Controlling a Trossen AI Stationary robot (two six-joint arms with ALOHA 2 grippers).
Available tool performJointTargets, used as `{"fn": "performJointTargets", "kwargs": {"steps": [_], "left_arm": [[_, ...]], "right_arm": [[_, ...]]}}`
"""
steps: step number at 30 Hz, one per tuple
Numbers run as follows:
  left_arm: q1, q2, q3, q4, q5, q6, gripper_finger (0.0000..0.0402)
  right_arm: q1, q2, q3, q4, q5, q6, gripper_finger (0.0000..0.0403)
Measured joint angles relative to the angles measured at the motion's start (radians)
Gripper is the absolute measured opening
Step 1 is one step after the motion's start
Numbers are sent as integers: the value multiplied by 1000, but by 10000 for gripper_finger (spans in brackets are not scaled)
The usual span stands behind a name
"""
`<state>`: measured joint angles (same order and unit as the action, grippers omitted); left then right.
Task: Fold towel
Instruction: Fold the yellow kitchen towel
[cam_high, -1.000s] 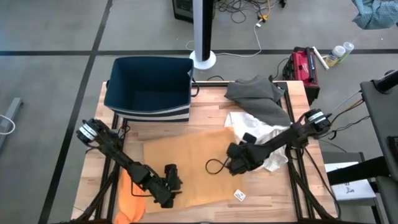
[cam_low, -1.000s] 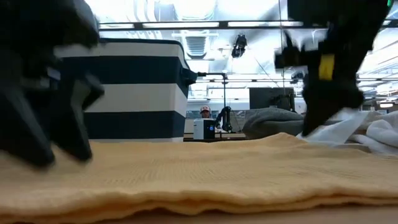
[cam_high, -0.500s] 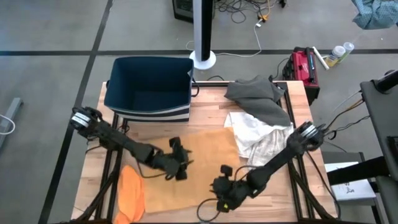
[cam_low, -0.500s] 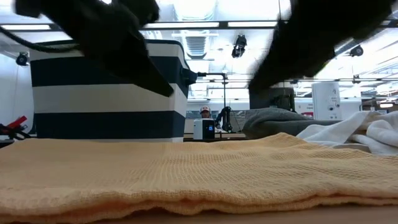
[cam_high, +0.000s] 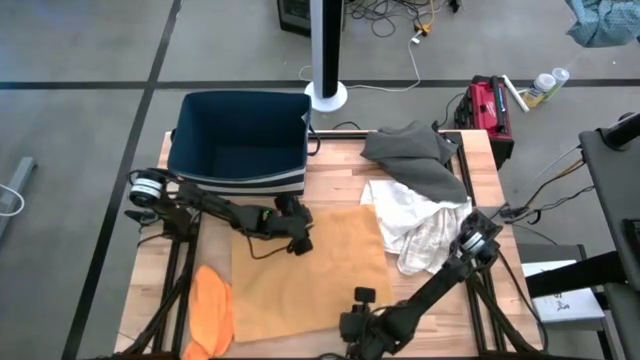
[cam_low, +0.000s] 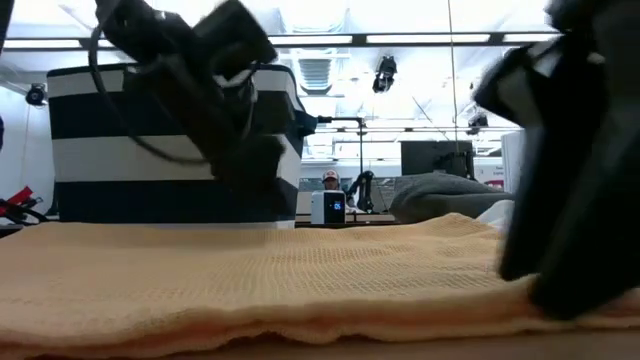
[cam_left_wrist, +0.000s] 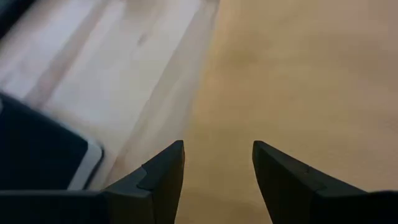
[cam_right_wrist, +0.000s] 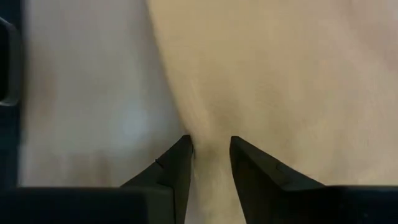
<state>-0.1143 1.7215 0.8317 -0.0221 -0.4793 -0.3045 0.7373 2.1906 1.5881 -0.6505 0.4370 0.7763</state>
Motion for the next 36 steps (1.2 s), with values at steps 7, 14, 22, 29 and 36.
{"fn": "performJointTargets", "kwargs": {"steps": [7, 14, 22, 29, 36], "left_arm": [[14, 59, -3, -147, -16, -102, 179], [-42, -16, -9, -356, 11, -166, 170], [-138, -138, -51, -600, 34, -303, 189], [-182, -230, -161, -627, 24, -371, 192], [-188, -439, -159, -723, 24, -390, 185]], "right_arm": [[11, -5, -6, -179, 10, 127, 109], [-19, -20, -42, -288, 17, 105, 125], [-115, -30, -76, -337, 70, -75, 138], [-215, -60, -82, -393, 141, -150, 137], [-214, -139, -81, -365, 160, -136, 140]]}}
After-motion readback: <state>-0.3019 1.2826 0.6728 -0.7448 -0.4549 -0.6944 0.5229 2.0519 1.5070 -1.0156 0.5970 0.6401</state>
